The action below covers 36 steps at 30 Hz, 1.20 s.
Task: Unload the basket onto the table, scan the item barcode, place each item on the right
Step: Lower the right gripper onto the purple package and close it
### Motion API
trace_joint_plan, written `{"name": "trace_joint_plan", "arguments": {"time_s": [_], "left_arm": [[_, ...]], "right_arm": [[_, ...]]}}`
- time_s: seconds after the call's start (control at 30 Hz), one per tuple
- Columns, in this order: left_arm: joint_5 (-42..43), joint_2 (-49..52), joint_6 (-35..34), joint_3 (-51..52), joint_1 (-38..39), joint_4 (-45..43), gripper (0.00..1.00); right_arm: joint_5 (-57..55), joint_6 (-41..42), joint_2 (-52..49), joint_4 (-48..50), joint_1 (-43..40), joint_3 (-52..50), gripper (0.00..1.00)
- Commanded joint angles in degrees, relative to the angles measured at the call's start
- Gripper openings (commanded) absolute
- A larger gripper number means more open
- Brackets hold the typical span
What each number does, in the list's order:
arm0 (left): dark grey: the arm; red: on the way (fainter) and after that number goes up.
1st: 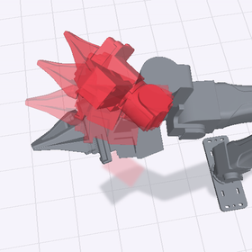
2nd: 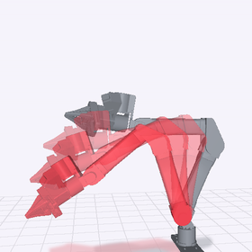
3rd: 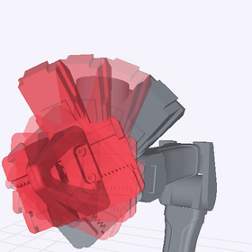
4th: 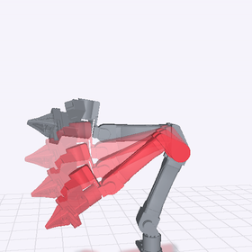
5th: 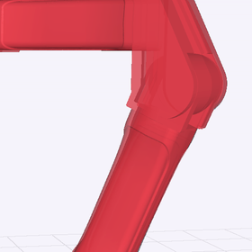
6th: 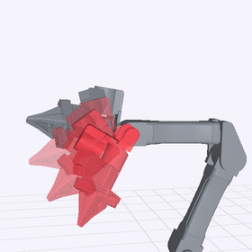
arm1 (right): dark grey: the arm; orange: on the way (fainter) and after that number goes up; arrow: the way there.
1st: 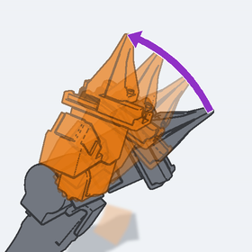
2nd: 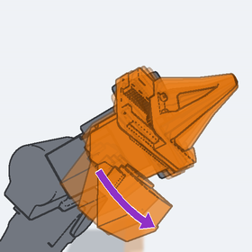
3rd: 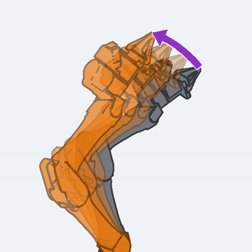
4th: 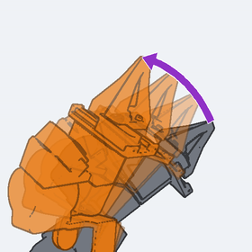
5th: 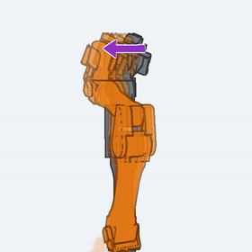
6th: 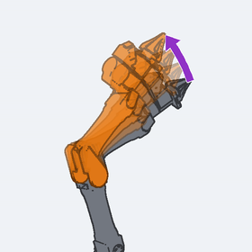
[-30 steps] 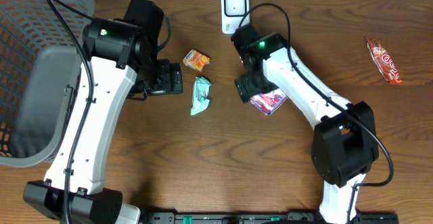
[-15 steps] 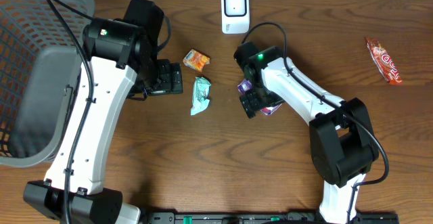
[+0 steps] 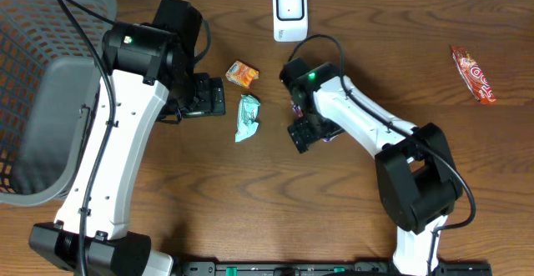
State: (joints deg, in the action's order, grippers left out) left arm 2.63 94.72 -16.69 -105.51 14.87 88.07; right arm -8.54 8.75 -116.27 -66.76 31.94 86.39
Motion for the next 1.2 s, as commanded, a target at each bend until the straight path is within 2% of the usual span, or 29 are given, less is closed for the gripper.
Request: {"name": "trace_joint_plan", "arguments": {"time_s": [0.0, 0.23, 0.43, 0.63, 0.8, 0.9, 1.17], "left_arm": [[-0.3, 0.4, 0.0, -0.3, 0.0, 0.1, 0.98], [-0.3, 0.4, 0.0, -0.3, 0.0, 0.1, 0.98], [-0.3, 0.4, 0.0, -0.3, 0.0, 0.1, 0.98], [-0.3, 0.4, 0.0, -0.3, 0.0, 0.1, 0.98], [-0.3, 0.4, 0.0, -0.3, 0.0, 0.1, 0.98], [-0.3, 0.4, 0.0, -0.3, 0.0, 0.1, 0.98], [-0.3, 0.4, 0.0, -0.3, 0.0, 0.1, 0.98]], "right_arm": [[-1.0, -0.2, 0.8, 0.2, 1.1, -0.4, 0.89], [-3.8, 0.9, 0.8, 0.8, 1.7, -1.3, 0.85], [-4.3, 0.9, 0.8, 1.9, 1.8, -2.0, 0.86], [-10.1, 4.5, 0.8, 2.3, 1.8, -2.0, 0.87], [-10.9, 4.2, 0.8, 6.7, 1.8, -2.0, 0.89], [-11.2, 1.2, 0.8, 9.2, 2.0, -2.0, 0.91], [-21.2, 0.5, 0.9, 9.3, 2.3, 1.0, 0.92]]}}
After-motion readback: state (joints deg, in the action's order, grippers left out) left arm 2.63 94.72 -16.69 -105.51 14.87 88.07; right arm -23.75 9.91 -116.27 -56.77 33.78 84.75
